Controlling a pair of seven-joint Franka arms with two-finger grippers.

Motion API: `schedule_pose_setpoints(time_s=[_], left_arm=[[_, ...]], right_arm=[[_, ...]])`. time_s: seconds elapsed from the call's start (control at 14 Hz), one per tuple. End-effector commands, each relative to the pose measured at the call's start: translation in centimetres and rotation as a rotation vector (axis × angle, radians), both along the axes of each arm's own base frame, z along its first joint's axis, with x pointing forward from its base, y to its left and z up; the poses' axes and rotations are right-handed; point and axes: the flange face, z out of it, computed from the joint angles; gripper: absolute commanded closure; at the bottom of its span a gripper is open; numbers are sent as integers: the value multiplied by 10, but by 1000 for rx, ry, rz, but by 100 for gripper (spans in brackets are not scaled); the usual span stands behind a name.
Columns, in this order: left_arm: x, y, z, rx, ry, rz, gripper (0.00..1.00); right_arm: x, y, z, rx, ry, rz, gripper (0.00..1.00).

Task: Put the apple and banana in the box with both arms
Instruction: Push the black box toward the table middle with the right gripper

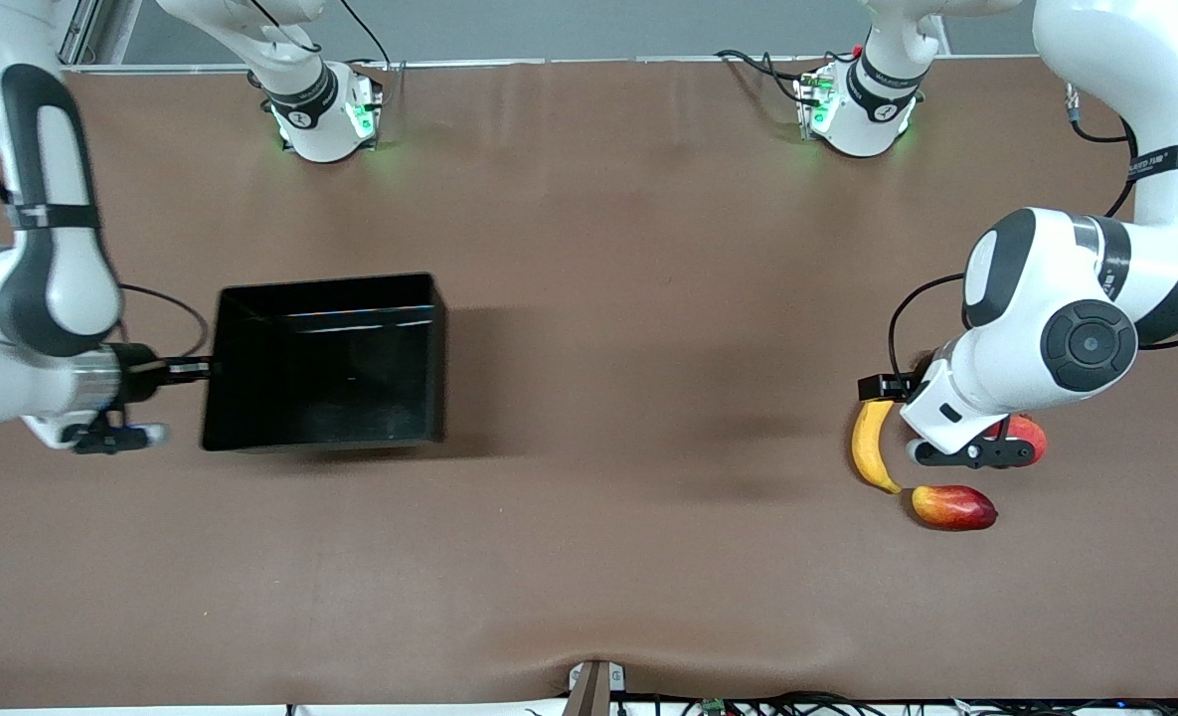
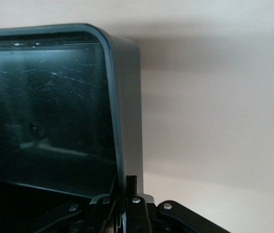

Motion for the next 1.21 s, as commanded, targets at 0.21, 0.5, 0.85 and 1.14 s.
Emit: schedule_pose_setpoints(time_s=[0.21, 0.5, 0.85, 1.14], left_arm=[[-9, -6, -4, 21, 23, 14, 0], [-13, -4, -20, 23, 35, 16, 0], [-23, 1, -51, 13, 35, 22, 0], [-23, -5, -79, 12, 45, 33, 0]], right_arm=[[-14, 209, -22, 37, -27, 41, 100], [-29, 307, -70, 35, -82, -30, 100], [-39, 333, -99, 12, -66, -9, 95], [-25, 320, -77, 3, -58, -104, 0]])
